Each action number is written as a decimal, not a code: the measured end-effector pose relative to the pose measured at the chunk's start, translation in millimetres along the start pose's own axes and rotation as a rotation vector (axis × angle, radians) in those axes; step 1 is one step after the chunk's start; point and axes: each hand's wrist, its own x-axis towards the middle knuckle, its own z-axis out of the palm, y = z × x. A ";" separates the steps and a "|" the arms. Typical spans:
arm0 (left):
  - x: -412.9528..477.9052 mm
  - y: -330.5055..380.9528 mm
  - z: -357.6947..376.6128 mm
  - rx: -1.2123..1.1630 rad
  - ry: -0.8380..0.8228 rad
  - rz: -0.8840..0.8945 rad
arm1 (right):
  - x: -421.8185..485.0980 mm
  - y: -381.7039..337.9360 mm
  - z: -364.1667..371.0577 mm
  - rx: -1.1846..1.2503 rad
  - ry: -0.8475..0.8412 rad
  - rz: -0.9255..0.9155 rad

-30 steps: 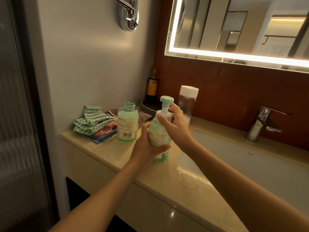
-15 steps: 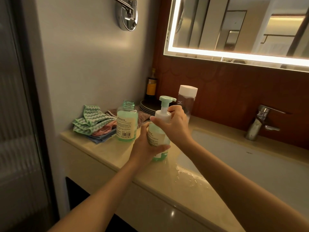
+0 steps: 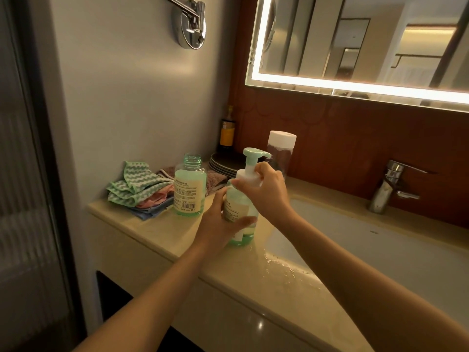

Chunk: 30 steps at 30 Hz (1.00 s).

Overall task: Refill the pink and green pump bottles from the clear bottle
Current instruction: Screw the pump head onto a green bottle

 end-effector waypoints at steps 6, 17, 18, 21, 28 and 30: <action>1.0 -2.4 -0.9 -0.032 0.164 -0.007 | 8.7 20.3 -16.5 -0.073 0.104 0.045; 5.7 -7.5 -2.4 0.013 0.379 -0.037 | 40.2 39.9 -9.4 -0.270 0.271 0.147; 6.5 -8.1 -2.4 0.017 0.391 -0.044 | 34.7 36.4 -6.3 -0.250 0.368 0.142; 7.4 -10.0 -3.1 0.032 0.443 -0.048 | 11.0 24.8 13.0 -0.081 0.449 -0.128; 7.6 -10.0 -7.2 0.063 0.670 -0.084 | 21.7 14.8 49.1 -0.375 -0.174 -0.120; 9.1 -11.9 -8.0 0.051 0.729 -0.114 | 32.2 17.9 57.8 -0.460 -0.252 -0.014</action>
